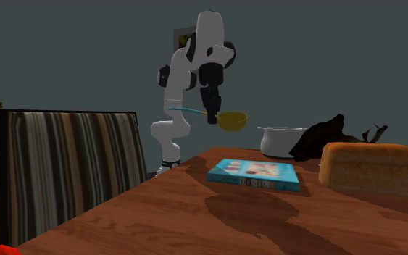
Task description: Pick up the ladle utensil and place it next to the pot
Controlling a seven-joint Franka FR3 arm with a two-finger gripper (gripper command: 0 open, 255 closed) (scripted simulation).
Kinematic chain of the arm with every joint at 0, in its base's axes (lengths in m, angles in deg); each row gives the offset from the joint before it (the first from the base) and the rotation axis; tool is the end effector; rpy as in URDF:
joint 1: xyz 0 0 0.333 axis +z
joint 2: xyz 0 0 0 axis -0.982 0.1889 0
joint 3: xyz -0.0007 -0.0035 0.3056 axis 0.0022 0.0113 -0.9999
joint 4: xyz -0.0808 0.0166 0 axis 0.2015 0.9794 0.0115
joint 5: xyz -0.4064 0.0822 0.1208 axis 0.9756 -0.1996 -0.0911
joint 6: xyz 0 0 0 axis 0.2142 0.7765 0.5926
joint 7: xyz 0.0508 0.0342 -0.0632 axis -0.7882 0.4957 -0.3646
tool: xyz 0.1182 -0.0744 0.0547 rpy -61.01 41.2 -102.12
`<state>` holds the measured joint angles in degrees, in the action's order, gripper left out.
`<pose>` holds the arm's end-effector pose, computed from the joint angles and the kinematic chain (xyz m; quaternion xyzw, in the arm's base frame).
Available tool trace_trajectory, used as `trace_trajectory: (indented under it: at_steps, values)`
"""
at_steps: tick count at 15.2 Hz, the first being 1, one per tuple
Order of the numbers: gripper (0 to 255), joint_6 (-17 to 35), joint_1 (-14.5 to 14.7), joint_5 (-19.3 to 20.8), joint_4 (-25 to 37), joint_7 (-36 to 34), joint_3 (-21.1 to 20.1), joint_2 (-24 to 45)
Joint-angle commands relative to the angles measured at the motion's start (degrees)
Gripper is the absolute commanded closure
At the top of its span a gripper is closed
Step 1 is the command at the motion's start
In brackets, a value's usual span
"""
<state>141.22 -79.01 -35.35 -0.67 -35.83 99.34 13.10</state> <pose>0.6805 -0.1111 0.5068 0.9380 0.3344 0.0656 0.0631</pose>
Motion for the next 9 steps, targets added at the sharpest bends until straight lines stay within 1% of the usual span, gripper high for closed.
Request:
trace_trajectory:
  at_steps: [1,5,9]
  values:
    - [255,-1.6,-0.1,0.0,1.7,0.1,0.0,0.1]
    - [255,-4.4,-0.2,-0.2,5.0,0.3,0.1,0.6]
    - [255,-2.0,2.8,2.1,-5.6,-4.2,-1.4,-7.5]
